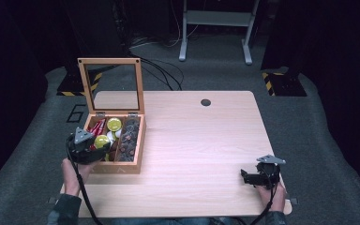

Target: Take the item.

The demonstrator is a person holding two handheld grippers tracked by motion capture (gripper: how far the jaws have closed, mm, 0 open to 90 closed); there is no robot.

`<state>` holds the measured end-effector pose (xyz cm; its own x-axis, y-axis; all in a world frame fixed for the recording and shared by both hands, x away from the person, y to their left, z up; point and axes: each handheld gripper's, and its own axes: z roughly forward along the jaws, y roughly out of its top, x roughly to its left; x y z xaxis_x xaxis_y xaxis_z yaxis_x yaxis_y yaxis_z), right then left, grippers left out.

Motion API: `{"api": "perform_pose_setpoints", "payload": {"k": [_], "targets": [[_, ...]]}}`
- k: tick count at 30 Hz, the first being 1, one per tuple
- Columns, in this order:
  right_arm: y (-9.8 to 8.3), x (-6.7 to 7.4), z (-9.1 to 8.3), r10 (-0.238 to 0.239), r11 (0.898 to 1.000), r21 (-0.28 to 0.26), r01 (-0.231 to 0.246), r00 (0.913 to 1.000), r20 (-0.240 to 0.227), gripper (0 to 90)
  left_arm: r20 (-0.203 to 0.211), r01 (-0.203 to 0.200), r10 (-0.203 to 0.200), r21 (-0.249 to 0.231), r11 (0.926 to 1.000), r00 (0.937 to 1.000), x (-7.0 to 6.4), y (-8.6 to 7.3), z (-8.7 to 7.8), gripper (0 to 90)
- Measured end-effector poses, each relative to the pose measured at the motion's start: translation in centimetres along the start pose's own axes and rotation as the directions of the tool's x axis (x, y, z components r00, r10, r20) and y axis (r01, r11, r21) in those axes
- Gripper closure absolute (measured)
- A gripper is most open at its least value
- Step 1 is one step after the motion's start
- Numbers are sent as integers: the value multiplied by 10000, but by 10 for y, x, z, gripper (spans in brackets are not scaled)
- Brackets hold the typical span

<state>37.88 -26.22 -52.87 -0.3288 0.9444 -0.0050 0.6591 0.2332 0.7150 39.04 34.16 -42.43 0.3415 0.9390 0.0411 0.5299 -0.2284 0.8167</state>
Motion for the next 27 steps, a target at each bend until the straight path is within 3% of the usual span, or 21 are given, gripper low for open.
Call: {"api": "perform_pose_setpoints", "payload": {"k": [12, 27], "targets": [[0, 0, 0, 9, 10000, 1, -9, 10000, 5, 27, 226, -309, 315, -276, 9991, 9992, -9, 9, -7, 379], [0, 0, 0, 21, 10000, -5, -21, 10000, 3, 28, 643, -791, 833, -660, 9947, 9944, -31, 23, -8, 379]]}}
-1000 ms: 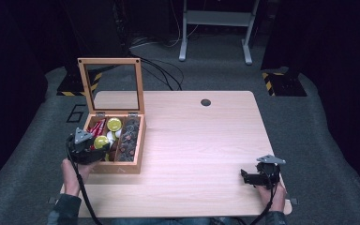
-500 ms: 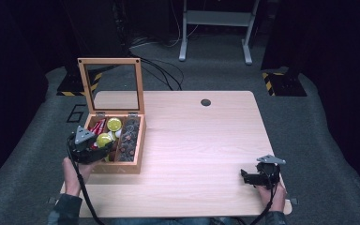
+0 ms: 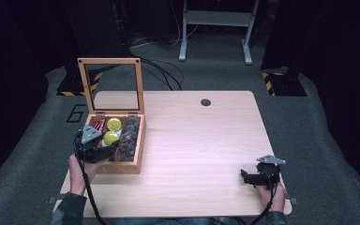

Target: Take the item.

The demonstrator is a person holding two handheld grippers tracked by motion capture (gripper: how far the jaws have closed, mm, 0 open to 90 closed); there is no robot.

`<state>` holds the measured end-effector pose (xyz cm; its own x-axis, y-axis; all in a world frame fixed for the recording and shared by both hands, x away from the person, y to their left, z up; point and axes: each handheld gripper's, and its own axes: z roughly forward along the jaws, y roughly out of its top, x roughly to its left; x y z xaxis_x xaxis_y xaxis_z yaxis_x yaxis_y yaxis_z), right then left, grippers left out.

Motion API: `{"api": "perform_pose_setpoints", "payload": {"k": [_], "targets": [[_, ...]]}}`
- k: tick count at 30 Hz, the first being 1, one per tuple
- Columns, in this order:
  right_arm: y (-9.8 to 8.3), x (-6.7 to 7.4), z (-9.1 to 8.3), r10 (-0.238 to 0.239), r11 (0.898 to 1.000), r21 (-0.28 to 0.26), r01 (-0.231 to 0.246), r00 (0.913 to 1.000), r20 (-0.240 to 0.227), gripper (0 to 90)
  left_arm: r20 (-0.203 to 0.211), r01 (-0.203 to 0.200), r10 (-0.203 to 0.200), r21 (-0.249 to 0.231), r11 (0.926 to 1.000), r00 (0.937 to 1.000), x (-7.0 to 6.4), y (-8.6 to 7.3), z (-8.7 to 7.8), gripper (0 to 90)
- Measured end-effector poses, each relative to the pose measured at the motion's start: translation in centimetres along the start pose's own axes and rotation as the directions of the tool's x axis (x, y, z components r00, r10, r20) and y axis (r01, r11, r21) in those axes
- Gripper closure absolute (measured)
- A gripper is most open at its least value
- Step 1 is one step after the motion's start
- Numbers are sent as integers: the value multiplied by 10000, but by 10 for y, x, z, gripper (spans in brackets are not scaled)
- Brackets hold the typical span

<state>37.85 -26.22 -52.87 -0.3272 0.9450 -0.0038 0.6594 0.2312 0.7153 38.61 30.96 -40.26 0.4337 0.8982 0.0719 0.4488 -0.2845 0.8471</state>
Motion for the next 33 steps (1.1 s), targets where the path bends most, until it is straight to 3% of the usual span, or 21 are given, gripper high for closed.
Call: {"api": "perform_pose_setpoints", "payload": {"k": [33], "targets": [[0, 0, 0, 63, 10000, -44, -63, 10000, 8, 31, 963, -709, 721, -165, 9973, 9927, -34, 18, 23, 379]]}}
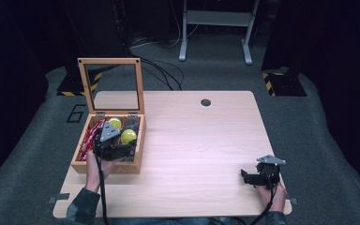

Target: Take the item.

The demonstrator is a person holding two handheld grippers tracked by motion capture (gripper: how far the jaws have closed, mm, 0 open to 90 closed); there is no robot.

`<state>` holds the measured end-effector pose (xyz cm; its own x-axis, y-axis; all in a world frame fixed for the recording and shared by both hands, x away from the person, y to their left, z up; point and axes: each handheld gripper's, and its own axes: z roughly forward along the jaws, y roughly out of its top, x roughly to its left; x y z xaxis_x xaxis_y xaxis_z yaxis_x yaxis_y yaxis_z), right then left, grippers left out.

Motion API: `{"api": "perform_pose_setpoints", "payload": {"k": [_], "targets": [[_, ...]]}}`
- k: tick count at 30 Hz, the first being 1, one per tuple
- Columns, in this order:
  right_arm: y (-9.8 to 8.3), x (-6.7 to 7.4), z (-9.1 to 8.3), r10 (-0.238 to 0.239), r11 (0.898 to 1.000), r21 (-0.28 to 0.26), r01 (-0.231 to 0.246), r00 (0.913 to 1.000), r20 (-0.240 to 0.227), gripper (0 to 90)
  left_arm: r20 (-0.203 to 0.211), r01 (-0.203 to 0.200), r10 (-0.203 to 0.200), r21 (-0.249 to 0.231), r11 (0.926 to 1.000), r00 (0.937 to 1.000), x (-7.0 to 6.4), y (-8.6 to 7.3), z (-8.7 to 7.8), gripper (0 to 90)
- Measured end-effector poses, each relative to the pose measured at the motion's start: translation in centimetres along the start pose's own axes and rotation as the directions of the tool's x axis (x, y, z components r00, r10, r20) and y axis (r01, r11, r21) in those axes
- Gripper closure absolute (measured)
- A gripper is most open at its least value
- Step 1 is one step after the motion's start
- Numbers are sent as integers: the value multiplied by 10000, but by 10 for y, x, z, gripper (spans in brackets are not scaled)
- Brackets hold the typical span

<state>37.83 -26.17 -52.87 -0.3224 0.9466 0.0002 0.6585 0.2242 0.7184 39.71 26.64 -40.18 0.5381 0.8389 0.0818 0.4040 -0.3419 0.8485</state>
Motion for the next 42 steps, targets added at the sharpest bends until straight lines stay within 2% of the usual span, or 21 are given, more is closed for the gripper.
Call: {"api": "perform_pose_setpoints", "payload": {"k": [24, 31, 42], "targets": [[0, 0, 0, -12, 10000, 8, 12, 10000, -18, 32, 394, -274, 268, 167, 9995, 9989, -15, 10, 21, 379], [0, 0, 0, 22, 10000, -6, -22, 10000, -17, 33, 627, -354, 345, 136, 9993, 9974, -23, 14, 26, 379], [0, 0, 0, -57, 10000, 5, 57, 10000, -22, 33, 1128, -400, 367, 269, 9988, 9929, -35, 16, 48, 379]]}}
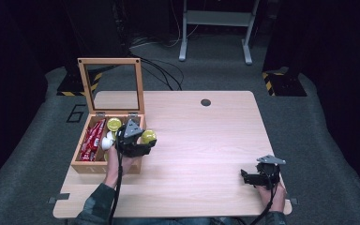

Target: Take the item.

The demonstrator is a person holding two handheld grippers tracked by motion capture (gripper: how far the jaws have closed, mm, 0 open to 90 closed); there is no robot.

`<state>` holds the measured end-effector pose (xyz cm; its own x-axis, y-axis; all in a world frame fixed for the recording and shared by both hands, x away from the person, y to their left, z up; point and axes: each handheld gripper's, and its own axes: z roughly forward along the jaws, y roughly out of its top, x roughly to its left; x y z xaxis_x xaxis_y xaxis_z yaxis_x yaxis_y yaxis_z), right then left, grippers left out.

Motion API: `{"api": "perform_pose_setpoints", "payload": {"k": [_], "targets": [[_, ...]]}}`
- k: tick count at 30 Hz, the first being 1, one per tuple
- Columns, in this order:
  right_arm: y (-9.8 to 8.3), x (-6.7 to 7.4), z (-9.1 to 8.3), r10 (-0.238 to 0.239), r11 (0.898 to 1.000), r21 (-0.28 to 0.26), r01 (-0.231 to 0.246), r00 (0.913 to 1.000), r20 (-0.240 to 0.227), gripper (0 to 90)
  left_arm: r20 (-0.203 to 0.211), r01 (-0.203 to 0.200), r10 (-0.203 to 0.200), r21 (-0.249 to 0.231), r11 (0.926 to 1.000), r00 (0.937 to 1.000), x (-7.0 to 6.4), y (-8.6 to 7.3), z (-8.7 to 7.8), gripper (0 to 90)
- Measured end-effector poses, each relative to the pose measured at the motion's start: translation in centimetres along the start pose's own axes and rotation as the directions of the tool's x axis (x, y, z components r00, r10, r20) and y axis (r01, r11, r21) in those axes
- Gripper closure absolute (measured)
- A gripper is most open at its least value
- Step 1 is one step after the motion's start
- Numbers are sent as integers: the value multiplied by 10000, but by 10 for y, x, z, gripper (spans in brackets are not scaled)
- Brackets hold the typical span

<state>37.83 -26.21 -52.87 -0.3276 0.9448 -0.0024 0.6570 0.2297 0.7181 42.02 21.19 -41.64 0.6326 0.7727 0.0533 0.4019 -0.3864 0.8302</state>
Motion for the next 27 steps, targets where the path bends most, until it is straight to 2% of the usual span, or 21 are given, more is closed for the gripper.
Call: {"api": "perform_pose_setpoints", "payload": {"k": [16, 27], "targets": [[0, 0, 0, 64, 10000, -13, -64, 10000, 6, 34, 463, -21, 13, 169, 9999, 9989, -12, 4, 23, 379], [0, 0, 0, 68, 10000, -14, -68, 10000, 7, 34, 928, -40, -12, 553, 9985, 9957, -21, 5, 45, 379]]}}
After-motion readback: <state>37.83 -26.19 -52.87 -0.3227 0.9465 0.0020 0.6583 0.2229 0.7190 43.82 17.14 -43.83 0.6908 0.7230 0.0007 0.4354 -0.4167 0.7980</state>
